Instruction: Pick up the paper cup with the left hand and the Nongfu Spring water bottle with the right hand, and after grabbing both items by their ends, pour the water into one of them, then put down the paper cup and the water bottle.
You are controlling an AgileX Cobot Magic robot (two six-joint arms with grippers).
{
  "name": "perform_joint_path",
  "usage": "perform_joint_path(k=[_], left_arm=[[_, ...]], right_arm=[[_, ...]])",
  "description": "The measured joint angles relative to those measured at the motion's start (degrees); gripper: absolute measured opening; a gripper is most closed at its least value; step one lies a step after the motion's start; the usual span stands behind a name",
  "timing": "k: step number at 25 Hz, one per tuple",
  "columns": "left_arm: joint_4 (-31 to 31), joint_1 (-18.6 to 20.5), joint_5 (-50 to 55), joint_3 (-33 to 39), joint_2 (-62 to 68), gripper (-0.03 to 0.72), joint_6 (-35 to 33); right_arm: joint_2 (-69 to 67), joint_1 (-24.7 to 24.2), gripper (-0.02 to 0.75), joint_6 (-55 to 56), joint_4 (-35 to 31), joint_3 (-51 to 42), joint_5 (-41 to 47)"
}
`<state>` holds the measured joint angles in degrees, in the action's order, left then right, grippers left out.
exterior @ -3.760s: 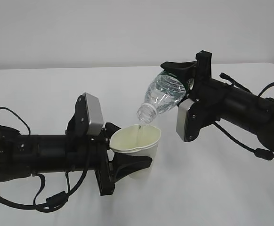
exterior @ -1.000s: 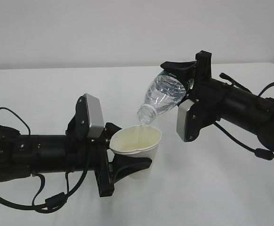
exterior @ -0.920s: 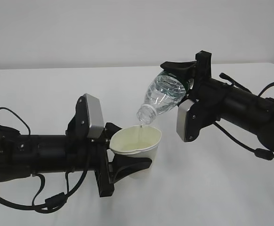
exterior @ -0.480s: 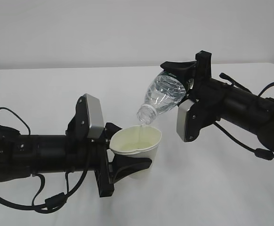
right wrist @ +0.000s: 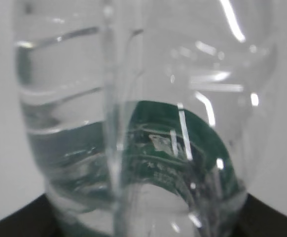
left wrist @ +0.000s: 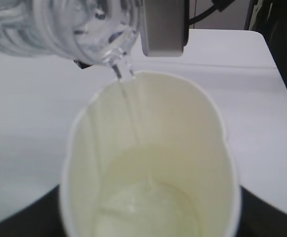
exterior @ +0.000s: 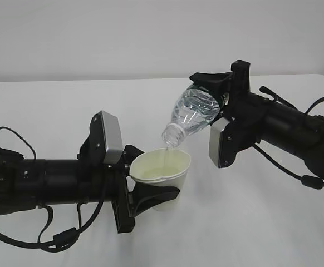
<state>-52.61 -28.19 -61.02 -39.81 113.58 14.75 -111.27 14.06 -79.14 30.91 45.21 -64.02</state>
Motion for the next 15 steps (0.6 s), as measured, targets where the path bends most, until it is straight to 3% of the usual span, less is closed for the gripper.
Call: perform_joint_path(k=[15], left_arm=[[-0.1, 0.0, 0.1, 0.0, 0.0, 0.420, -0.1]], right_arm=[[0.0, 0.0, 0.420, -1.0, 0.0, 0.0, -0.1]])
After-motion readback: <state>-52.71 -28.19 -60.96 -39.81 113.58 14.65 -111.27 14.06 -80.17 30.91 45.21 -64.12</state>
